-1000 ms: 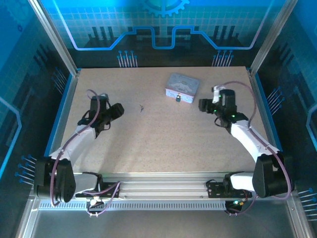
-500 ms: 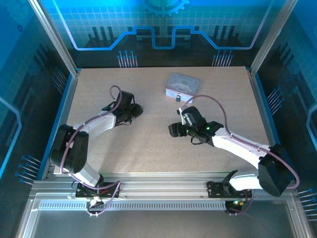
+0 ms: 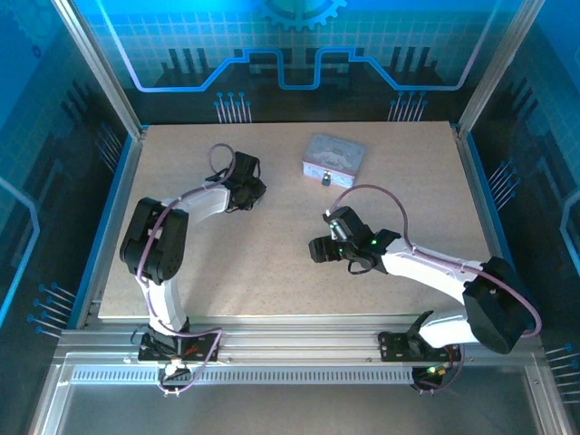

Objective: Unlock a padlock with a key

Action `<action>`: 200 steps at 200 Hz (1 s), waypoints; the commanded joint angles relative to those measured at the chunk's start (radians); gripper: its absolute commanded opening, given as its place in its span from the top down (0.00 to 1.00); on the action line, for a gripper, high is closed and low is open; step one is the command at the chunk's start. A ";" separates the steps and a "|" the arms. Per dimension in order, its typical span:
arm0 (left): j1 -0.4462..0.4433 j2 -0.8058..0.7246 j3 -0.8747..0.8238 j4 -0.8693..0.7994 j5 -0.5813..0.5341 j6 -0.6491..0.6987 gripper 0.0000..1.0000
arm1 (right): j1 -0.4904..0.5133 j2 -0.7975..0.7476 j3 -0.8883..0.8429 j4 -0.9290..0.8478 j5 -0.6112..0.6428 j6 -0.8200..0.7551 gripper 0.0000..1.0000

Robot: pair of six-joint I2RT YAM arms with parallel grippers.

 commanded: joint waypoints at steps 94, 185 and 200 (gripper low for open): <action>0.002 0.087 0.098 -0.127 -0.051 -0.051 0.67 | 0.006 0.073 0.142 -0.016 0.017 -0.032 0.23; 0.205 -0.202 -0.093 -0.252 0.106 0.077 0.66 | 0.011 0.724 0.973 -0.269 -0.089 -0.292 0.54; 0.261 -0.251 -0.142 -0.248 0.140 0.114 0.65 | 0.013 0.826 1.100 -0.321 -0.085 -0.312 0.54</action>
